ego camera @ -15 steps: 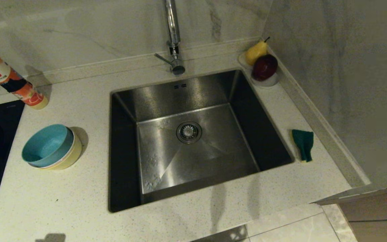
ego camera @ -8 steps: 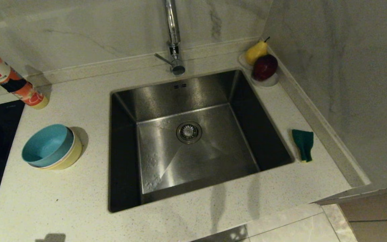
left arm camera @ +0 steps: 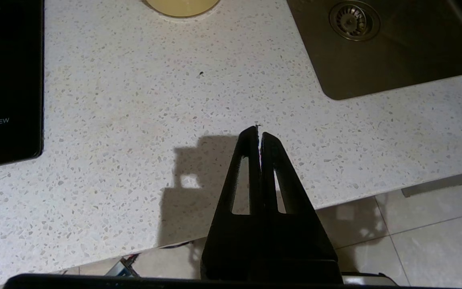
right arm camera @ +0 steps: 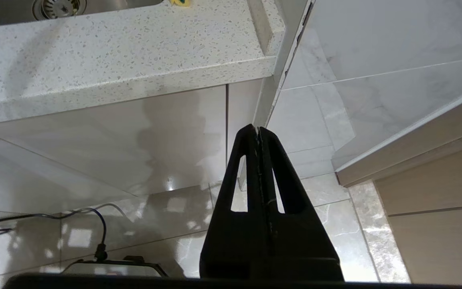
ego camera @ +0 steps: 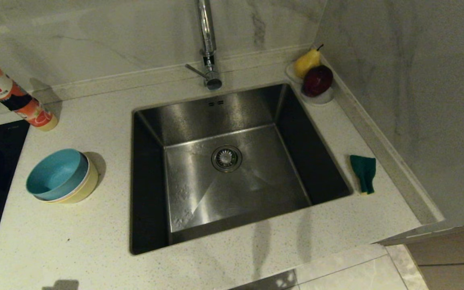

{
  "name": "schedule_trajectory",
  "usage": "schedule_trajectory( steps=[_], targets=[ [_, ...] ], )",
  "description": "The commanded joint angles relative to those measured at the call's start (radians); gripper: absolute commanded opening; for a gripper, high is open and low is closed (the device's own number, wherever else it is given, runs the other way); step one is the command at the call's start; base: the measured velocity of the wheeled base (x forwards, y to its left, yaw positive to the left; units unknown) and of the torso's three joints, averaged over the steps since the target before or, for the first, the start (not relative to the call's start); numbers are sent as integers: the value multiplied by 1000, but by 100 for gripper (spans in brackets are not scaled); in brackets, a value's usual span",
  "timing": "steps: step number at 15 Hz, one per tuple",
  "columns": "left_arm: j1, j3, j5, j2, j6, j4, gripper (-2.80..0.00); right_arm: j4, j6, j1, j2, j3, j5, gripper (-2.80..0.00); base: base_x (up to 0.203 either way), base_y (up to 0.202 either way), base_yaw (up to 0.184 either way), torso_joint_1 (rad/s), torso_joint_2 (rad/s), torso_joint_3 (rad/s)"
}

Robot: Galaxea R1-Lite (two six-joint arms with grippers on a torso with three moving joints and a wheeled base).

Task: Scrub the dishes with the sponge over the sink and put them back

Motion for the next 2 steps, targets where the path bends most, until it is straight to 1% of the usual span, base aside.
schedule_trajectory(
  steps=[1, 2],
  targets=[
    [0, 0, 0, 5, 0, 0, -280, 0, 1, 0, 1, 0, 0, -280, 0, 0, 0, 0, 0, 0],
    [0, 0, 0, 5, 0, 0, -280, 0, 1, 0, 1, 0, 2, -280, 0, 0, 0, 0, 0, 0]
  ],
)
